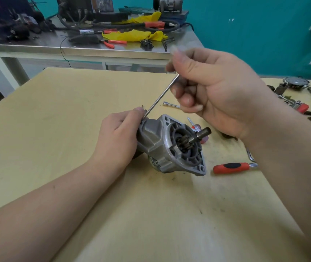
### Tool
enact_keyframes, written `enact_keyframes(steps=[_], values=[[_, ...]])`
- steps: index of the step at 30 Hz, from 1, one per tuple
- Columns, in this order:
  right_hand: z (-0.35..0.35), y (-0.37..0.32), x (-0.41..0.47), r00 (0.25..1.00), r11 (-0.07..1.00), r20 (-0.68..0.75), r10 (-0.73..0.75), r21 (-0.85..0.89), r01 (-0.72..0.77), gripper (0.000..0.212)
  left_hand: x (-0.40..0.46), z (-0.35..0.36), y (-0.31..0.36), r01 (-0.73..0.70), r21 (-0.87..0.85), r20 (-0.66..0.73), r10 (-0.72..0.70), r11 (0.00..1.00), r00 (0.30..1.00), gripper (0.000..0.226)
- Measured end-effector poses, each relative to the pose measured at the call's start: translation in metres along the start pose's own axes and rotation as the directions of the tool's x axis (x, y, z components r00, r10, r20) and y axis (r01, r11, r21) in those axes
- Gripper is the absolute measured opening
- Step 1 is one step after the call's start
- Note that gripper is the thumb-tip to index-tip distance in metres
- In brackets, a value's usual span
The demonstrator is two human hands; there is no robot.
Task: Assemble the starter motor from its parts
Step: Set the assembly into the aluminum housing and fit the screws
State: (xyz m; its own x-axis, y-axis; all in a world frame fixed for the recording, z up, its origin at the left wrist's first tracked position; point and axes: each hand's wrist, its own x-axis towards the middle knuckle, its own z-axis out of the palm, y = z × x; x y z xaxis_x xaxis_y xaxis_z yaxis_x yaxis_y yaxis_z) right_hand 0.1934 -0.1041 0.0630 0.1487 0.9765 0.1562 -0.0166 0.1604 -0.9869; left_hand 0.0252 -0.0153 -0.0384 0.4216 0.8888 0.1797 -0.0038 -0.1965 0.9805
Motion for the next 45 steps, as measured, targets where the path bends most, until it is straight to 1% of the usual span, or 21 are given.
enact_keyframes(steps=[3,7,9,12,14,16,18,22,23,26,27,29,32,35,38,40,42,45], values=[[-0.006,0.001,0.001,0.990,0.995,0.108,-0.093,-0.012,0.095,0.027,0.000,0.000,0.001,0.024,-0.023,0.004,-0.024,0.999,1.000,0.069],[-0.011,0.007,0.003,0.978,0.987,0.139,-0.158,0.035,0.155,0.023,0.003,0.001,0.002,0.049,-0.036,-0.003,-0.050,0.998,0.999,0.069],[-0.012,0.010,0.003,0.963,0.975,0.155,-0.219,-0.006,0.223,0.022,0.003,0.001,0.002,0.050,-0.042,0.000,-0.050,0.998,0.999,0.068],[-0.012,0.012,0.004,0.938,0.926,0.139,-0.317,-0.168,0.337,0.018,0.004,0.001,0.002,0.044,-0.032,0.004,-0.044,0.999,0.999,0.069],[-0.012,0.013,0.003,0.910,0.849,0.118,-0.398,-0.328,0.414,0.015,0.004,0.001,0.002,0.042,-0.029,0.001,-0.042,0.999,0.999,0.069],[-0.011,0.013,0.000,0.878,0.755,0.086,-0.470,-0.476,0.451,0.020,0.004,0.001,0.001,0.039,-0.020,-0.005,-0.039,0.999,0.999,0.068],[-0.008,0.013,-0.003,0.858,0.678,0.033,-0.513,-0.598,0.428,0.027,0.004,0.001,0.000,0.038,-0.015,-0.010,-0.038,0.999,0.999,0.067],[0.009,0.008,-0.008,0.844,0.595,-0.088,-0.529,-0.748,0.294,0.031,0.005,0.002,-0.001,0.032,-0.013,-0.017,-0.032,0.999,0.999,0.069],[0.012,0.004,-0.011,0.845,0.559,-0.091,-0.527,-0.786,0.264,0.031,0.005,0.002,-0.001,0.033,-0.015,-0.017,-0.033,0.999,0.999,0.071],[0.016,-0.012,-0.020,0.875,0.378,-0.045,-0.482,-0.912,0.161,0.035,0.006,0.001,-0.003,0.035,-0.025,-0.010,-0.035,0.999,0.999,0.074],[0.016,-0.016,-0.023,0.886,0.331,-0.024,-0.464,-0.932,0.148,0.037,0.006,0.001,-0.004,0.034,-0.023,-0.010,-0.035,0.999,0.999,0.074],[0.017,-0.021,-0.026,0.898,0.283,0.020,-0.440,-0.946,0.160,0.037,0.007,0.001,-0.004,0.034,-0.023,-0.012,-0.034,0.999,0.999,0.075],[0.021,-0.023,-0.026,0.901,0.268,0.070,-0.428,-0.942,0.201,0.030,0.008,0.001,-0.005,0.038,-0.039,-0.015,-0.038,0.999,0.999,0.075],[0.023,-0.022,-0.024,0.894,0.277,0.084,-0.439,-0.934,0.224,0.029,0.007,0.001,-0.005,0.035,-0.044,-0.016,-0.036,0.998,0.999,0.073],[0.024,-0.018,-0.023,0.879,0.293,0.063,-0.473,-0.929,0.225,0.035,0.006,0.001,-0.004,0.031,-0.053,-0.012,-0.032,0.998,0.999,0.075],[0.024,-0.017,-0.023,0.867,0.322,0.048,-0.495,-0.917,0.235,0.042,0.006,0.002,-0.004,0.034,-0.058,-0.012,-0.035,0.998,0.999,0.076],[0.022,-0.016,-0.022,0.861,0.349,0.042,-0.506,-0.903,0.249,0.044,0.006,0.002,-0.003,0.032,-0.055,-0.011,-0.033,0.998,0.999,0.076],[0.019,-0.019,-0.020,0.890,0.357,0.029,-0.456,-0.909,0.213,0.028,0.005,0.001,-0.002,0.018,-0.039,0.000,-0.018,0.999,1.000,0.074]])
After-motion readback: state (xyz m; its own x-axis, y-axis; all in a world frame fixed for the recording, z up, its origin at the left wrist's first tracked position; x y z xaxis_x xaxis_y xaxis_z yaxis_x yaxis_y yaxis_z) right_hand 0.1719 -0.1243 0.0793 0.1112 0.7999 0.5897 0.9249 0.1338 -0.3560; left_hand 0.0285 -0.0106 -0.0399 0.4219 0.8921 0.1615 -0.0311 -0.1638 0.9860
